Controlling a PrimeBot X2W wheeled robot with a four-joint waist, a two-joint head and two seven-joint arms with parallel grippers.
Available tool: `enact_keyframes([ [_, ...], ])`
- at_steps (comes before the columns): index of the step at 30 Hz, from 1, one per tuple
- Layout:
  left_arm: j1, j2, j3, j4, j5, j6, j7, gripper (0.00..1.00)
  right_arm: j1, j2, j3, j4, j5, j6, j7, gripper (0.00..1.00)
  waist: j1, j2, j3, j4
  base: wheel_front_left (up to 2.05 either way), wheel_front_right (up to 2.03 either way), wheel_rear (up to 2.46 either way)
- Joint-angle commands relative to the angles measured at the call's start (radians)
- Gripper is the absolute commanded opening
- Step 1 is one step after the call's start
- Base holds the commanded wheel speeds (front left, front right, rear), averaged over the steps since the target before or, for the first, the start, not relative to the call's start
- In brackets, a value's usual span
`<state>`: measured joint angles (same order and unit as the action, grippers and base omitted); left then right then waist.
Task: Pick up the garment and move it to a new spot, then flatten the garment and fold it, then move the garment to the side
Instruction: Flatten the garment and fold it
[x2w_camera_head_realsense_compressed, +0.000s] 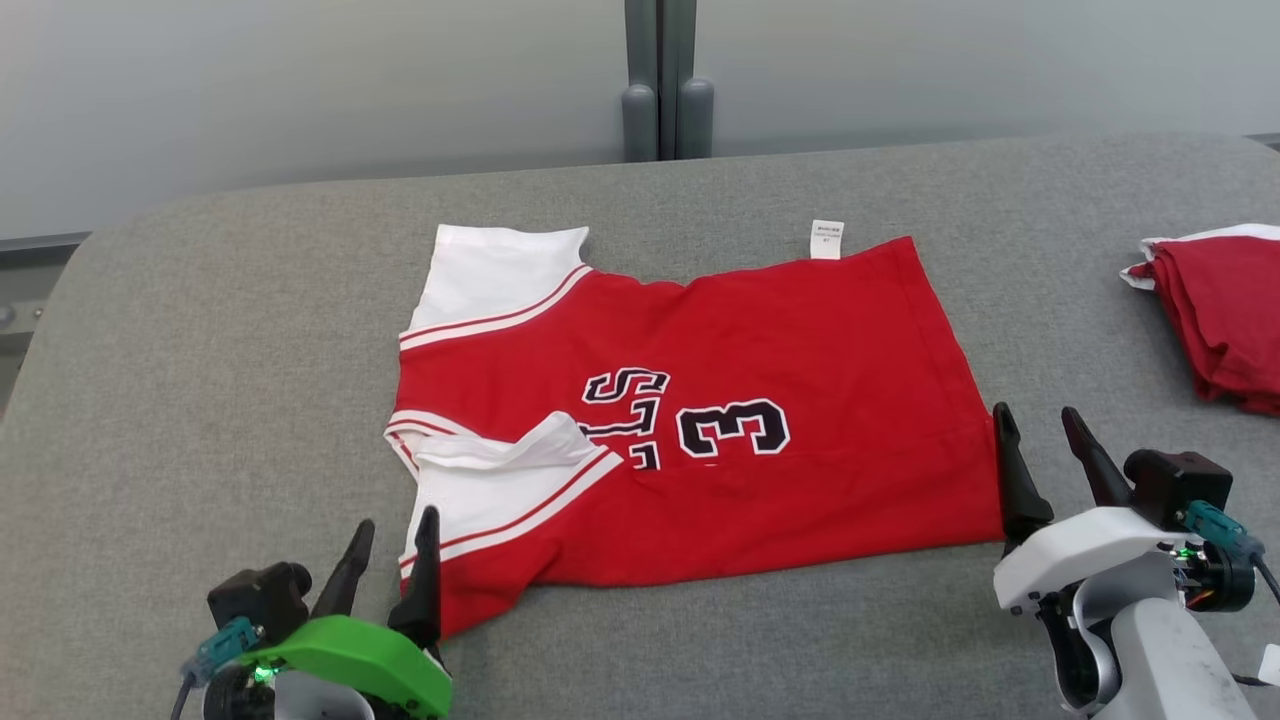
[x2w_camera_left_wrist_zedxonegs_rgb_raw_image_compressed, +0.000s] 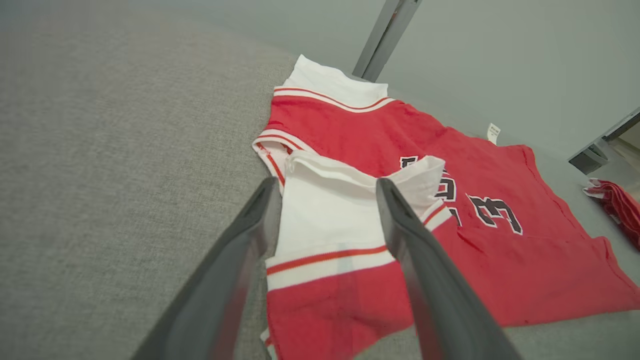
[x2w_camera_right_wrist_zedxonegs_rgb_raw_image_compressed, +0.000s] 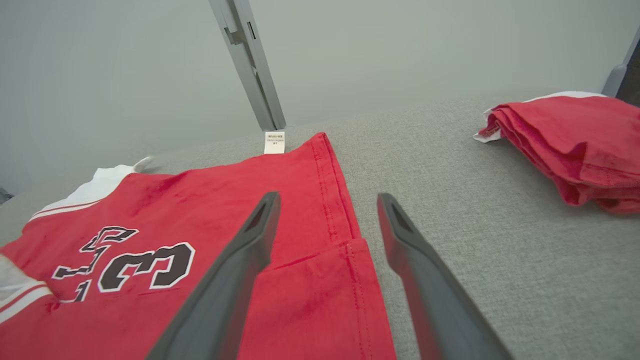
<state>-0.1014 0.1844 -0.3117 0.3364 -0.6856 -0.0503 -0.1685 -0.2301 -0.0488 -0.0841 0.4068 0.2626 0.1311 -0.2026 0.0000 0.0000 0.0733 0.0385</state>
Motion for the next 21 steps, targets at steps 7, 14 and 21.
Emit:
enact_keyframes([
  [7,0.12,0.014,0.01,-0.097,-0.068,0.079,0.139,1.0,0.07,-0.004,-0.009,-0.068,-0.029,-0.001,0.029,1.0,0.0,0.0,-0.007,0.01,0.0,0.0,0.0],
  [14,0.154,-0.011,0.023,-0.115,-0.141,0.109,0.218,1.0,0.084,-0.004,0.0,-0.104,-0.031,-0.001,0.052,1.0,0.0,0.0,0.014,0.001,0.0,0.0,0.0],
  [21,0.124,-0.045,0.042,-0.067,-0.211,0.088,0.241,1.0,0.086,-0.004,0.0,-0.116,-0.036,-0.001,0.068,1.0,0.0,0.0,0.03,-0.014,0.0,0.0,0.0],
])
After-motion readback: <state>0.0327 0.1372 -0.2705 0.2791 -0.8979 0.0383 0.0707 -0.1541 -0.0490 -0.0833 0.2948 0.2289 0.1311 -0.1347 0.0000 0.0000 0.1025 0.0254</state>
